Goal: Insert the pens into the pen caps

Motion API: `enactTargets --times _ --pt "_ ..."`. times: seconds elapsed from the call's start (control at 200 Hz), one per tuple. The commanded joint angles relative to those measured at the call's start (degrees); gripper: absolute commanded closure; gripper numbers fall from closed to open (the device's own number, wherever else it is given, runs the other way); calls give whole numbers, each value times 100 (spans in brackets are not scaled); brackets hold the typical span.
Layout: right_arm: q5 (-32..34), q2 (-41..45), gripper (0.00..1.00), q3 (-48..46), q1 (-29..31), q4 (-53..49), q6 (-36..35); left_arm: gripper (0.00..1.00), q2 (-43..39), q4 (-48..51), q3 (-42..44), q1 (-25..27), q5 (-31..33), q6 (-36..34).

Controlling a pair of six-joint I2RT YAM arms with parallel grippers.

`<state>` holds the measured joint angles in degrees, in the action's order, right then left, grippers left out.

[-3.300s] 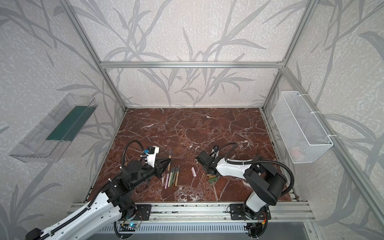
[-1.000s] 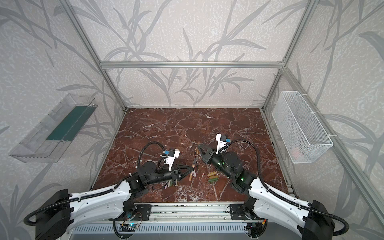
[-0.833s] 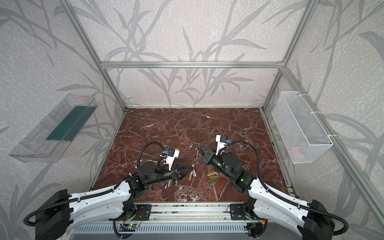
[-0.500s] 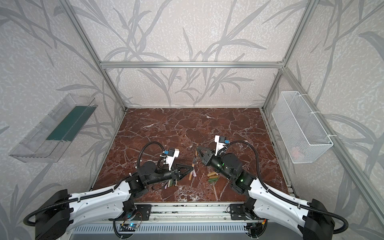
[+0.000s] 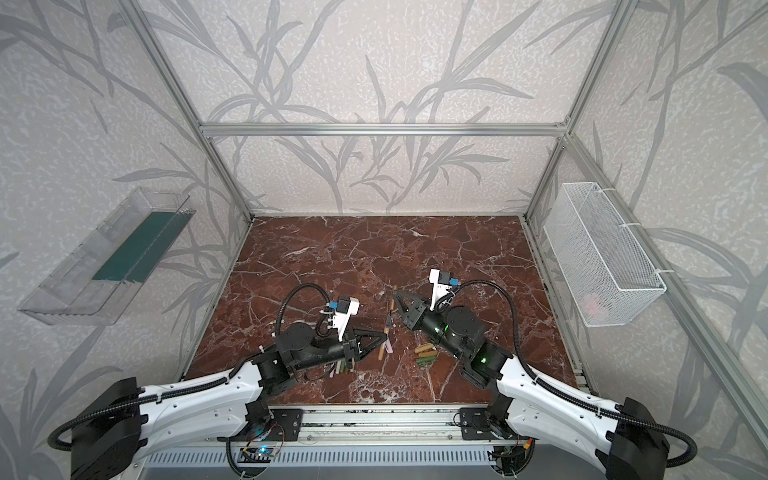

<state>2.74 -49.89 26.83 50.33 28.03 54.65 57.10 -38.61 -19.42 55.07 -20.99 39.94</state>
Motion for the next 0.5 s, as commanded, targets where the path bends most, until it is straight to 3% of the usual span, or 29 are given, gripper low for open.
enactTargets --times 0.0,0.495 --pt "-30 16 100 86 61 172 21 100 44 16 -70 13 153 -84" --pt "95 31 100 107 160 140 -66 100 167 -142 -63 10 83 -21"
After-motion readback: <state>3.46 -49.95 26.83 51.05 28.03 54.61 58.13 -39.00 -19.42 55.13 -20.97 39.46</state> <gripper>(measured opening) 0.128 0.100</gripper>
